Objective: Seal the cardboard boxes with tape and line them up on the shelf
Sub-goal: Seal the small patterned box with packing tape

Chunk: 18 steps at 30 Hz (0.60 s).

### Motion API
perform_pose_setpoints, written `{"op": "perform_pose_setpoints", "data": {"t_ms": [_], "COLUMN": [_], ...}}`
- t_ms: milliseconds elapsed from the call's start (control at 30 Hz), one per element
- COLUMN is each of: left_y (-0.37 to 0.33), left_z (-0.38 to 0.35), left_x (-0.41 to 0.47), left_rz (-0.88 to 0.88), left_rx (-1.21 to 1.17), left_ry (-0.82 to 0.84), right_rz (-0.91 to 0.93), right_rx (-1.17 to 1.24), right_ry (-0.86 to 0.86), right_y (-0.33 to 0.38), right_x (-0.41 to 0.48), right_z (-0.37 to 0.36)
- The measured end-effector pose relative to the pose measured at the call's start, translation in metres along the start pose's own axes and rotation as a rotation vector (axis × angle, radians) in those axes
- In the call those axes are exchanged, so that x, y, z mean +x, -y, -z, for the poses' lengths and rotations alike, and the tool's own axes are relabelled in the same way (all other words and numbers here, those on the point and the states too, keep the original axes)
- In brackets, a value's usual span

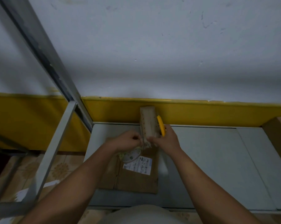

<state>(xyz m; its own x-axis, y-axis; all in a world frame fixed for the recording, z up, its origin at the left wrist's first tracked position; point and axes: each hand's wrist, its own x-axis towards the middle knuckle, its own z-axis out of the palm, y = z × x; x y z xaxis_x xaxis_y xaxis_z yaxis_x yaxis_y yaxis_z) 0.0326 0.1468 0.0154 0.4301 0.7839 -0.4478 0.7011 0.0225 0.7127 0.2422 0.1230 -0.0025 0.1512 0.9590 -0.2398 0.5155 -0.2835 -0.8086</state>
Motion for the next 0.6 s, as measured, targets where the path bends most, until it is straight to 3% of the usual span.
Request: {"op": "perform_pose_setpoints", "data": {"t_ms": [167,300,600], "left_y": [0.001,0.0,-0.001], "left_z": [-0.025,-0.046,-0.045], "left_x": [-0.003,-0.004,-0.01], "left_rz": [0.024,0.154,0.215], "left_rx": [-0.155,-0.238,-0.214], "left_ry": [-0.053,-0.155,-0.102], "right_rz": [0.04,0.053,0.061], "right_rx": [-0.049,-0.077,-0.057], "right_ry": [0.107,0.179,0.182], "right_y": [0.003,-0.004,-0.01], "right_x": [0.017,0.029,0.026], "right_z": [0.015,0.021,0.019]}}
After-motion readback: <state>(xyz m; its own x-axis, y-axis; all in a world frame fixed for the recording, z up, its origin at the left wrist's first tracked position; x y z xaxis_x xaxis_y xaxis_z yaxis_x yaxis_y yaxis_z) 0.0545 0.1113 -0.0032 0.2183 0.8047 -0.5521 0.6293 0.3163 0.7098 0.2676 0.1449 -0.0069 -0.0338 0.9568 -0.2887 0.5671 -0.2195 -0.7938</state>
